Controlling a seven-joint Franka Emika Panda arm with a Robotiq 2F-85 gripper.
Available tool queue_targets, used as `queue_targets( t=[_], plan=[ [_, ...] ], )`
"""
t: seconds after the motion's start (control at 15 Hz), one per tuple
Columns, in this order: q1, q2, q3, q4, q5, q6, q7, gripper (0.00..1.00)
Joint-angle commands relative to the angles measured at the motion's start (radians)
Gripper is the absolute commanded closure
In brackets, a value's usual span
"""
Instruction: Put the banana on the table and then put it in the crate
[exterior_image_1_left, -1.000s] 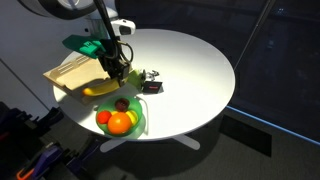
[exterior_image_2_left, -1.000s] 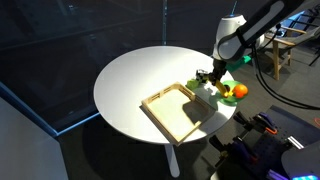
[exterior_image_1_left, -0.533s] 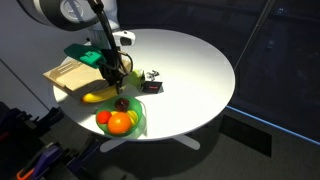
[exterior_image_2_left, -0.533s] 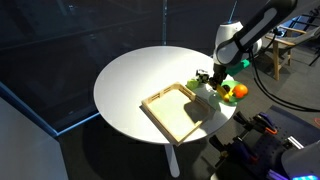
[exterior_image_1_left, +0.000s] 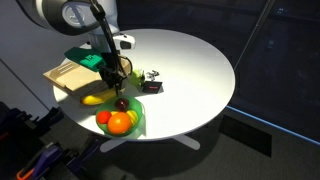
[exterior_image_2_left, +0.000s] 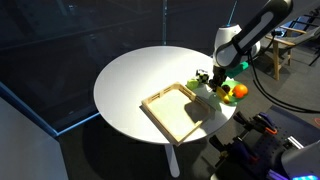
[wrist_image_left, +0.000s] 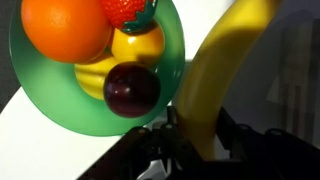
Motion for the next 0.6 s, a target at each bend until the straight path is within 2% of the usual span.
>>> queue_targets(
  t=[0.0,0.53],
  plan=[
    [0.008,-0.004,0.003,-0.007,-0.01,0.024,0.021,0.84],
    [0.023,0.034,0.01,0.012,-0.003,0.079,0.037,0.84]
  ],
)
